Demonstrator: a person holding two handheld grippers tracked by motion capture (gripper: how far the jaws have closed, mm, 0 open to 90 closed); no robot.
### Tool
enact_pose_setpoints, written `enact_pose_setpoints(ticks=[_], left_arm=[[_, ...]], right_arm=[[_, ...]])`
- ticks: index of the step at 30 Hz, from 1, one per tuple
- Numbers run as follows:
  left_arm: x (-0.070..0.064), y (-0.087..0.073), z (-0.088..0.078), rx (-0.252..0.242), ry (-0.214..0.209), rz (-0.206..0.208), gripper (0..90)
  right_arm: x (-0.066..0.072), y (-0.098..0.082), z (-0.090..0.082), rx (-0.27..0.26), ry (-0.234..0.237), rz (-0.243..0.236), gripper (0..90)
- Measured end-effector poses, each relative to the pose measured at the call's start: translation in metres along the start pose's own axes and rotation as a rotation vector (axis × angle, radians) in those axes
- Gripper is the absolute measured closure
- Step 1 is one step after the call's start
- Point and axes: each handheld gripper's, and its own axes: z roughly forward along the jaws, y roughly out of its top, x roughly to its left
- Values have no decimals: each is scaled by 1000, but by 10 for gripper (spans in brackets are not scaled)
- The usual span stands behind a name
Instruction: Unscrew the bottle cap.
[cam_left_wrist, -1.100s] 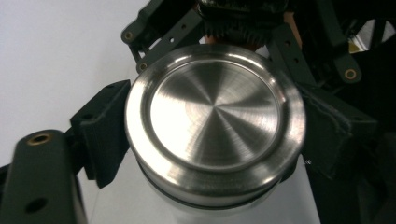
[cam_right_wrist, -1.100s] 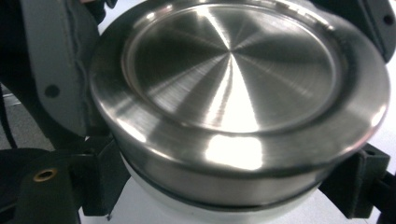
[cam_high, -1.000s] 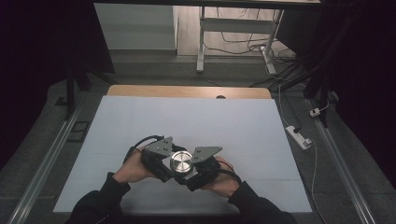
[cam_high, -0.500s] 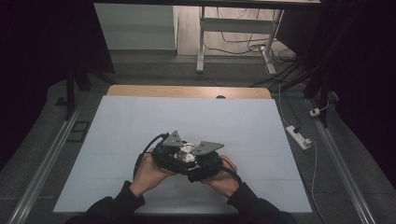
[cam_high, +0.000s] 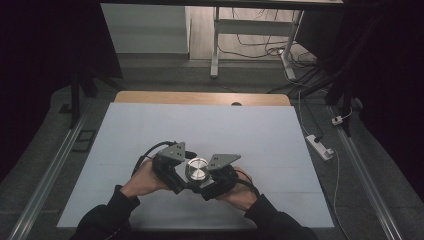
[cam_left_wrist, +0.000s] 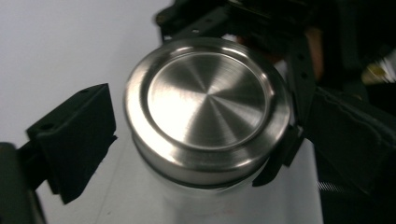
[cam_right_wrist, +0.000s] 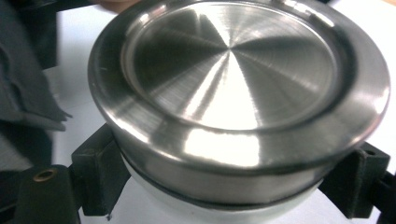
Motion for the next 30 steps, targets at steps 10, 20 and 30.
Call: enact_pose_setpoints(ticks=[10,20,30], left_arm=[[-5,-4,-1,-16,-54,83,181],[-5,5,10,6,110,-77,190],[-10,15,16,32,222,-165,192]], right_arm=[[12,2,2,-8,81,-75,147],[3,1,2,10,-45,-8,148],[-2,1,1,10,-112,39,147]])
